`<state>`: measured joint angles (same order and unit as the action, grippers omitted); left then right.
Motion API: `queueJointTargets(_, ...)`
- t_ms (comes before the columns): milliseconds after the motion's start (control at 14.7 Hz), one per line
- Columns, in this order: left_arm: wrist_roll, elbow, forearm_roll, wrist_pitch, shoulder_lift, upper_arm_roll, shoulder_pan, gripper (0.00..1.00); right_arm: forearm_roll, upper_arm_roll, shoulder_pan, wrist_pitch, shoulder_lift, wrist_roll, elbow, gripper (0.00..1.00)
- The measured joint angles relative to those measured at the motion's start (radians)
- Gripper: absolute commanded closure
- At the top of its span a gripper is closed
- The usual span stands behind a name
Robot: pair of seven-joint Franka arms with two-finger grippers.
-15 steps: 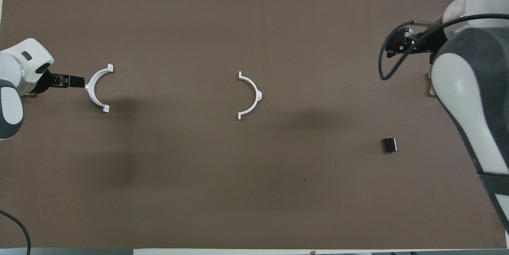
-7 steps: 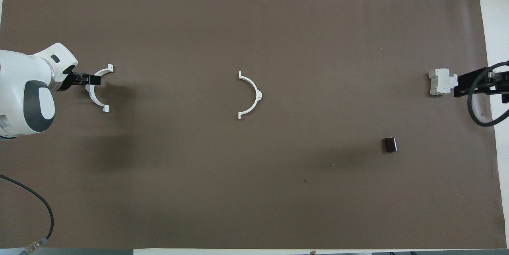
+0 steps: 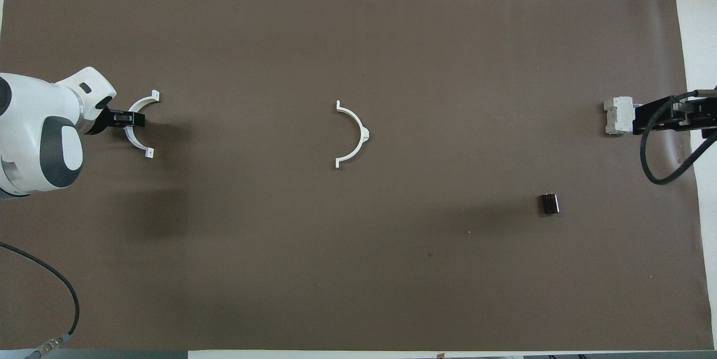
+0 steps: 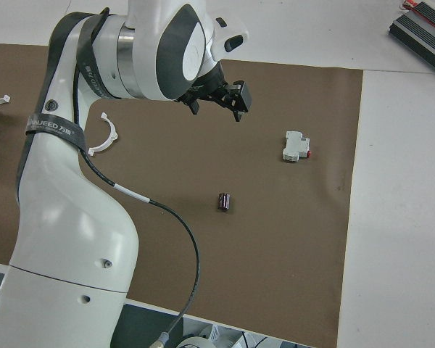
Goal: Assemble drain pipe with both arms
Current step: 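Carry the half-ring with the left gripper onto the centered half-ring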
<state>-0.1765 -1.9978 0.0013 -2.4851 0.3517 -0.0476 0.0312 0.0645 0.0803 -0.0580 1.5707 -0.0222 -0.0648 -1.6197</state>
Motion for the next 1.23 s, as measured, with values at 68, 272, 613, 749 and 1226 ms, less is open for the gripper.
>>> queueJointTargets(68,0.019,0.0,0.0,0.006,-0.002,0.001,0.0,0.71,0.0,-0.005,0.0,-0.007,0.0,0.0,0.001,0.0)
queueJointTargets(272,0.099,0.0,0.0,0.011,-0.007,0.004,-0.001,1.0,-0.003,-0.007,0.0,-0.043,-0.002,0.0,0.011,0.0)
queueJointTargets(613,0.192,0.005,0.0,0.048,-0.038,0.007,-0.044,1.0,-0.013,-0.005,0.01,-0.059,-0.002,0.026,0.011,0.0)
queueJointTargets(749,0.227,0.026,0.0,0.077,-0.051,0.007,-0.076,1.0,-0.027,-0.002,0.014,-0.07,-0.002,0.036,0.011,0.0)
queueJointTargets(1226,0.479,0.139,0.123,0.184,-0.042,0.011,-0.338,1.0,-0.041,0.038,0.017,-0.075,0.001,0.038,0.011,0.0)
